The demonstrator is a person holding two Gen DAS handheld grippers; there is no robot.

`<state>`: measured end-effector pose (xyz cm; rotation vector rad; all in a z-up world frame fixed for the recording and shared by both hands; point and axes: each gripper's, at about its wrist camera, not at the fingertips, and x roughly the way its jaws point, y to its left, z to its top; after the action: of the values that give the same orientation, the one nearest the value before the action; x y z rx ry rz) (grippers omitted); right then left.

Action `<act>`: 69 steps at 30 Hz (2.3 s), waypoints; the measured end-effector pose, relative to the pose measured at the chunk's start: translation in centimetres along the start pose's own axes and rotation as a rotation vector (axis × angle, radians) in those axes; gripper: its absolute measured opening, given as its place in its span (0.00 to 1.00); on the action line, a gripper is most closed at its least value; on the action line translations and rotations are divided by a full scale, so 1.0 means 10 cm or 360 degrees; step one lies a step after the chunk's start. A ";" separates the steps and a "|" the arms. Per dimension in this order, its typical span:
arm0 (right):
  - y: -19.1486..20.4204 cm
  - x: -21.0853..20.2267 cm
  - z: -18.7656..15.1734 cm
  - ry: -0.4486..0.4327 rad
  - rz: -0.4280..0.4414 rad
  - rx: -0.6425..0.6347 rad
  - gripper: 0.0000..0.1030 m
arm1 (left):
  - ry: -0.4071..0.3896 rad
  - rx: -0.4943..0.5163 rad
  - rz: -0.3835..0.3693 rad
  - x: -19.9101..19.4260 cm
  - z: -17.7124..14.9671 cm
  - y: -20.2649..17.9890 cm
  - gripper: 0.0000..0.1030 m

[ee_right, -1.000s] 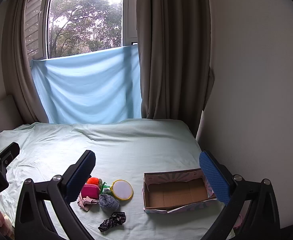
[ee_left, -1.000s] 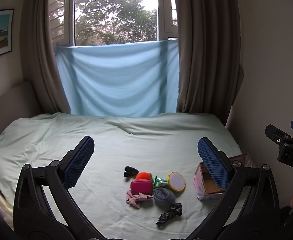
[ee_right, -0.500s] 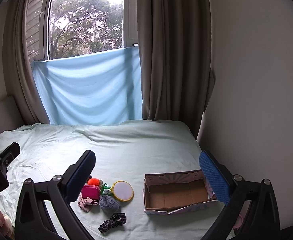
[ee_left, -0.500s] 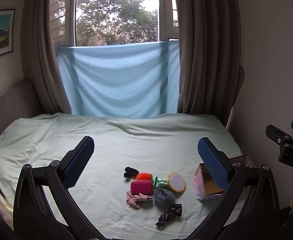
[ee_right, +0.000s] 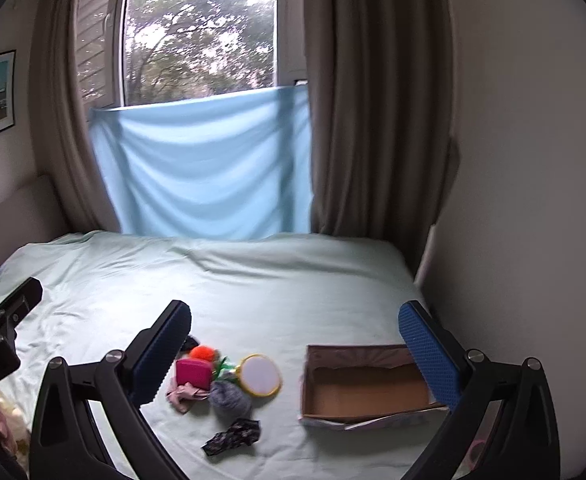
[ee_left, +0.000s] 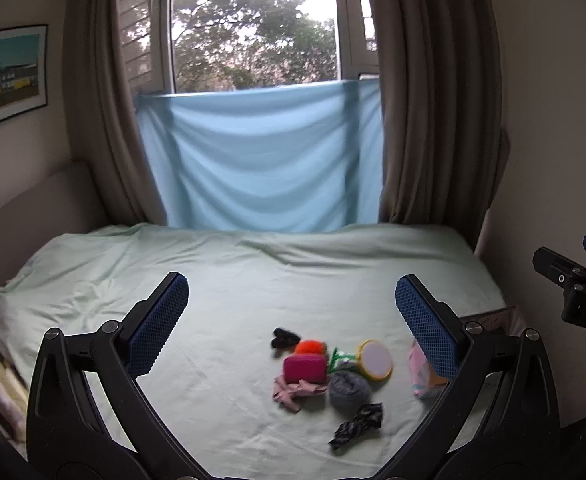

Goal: Organize soft objects

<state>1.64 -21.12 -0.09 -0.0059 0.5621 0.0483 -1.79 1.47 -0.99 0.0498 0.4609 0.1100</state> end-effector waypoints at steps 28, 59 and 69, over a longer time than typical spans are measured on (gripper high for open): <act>1.13 1.80 -2.09 0.0480 -0.0311 0.0322 1.00 | 0.0636 0.0308 -0.0588 2.77 -1.97 0.46 1.00; 1.28 3.09 -3.46 0.0764 -0.0540 0.0610 0.44 | 0.0910 0.0491 -0.0731 3.96 -3.33 0.22 0.25; 1.35 2.94 -3.26 0.0748 -0.0523 0.0571 0.39 | 0.0938 0.0436 -0.0727 3.69 -3.20 0.34 0.20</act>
<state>8.46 -6.92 -43.24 0.2448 1.0268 -0.3832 16.39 9.93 -45.64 0.1815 1.0621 -0.4002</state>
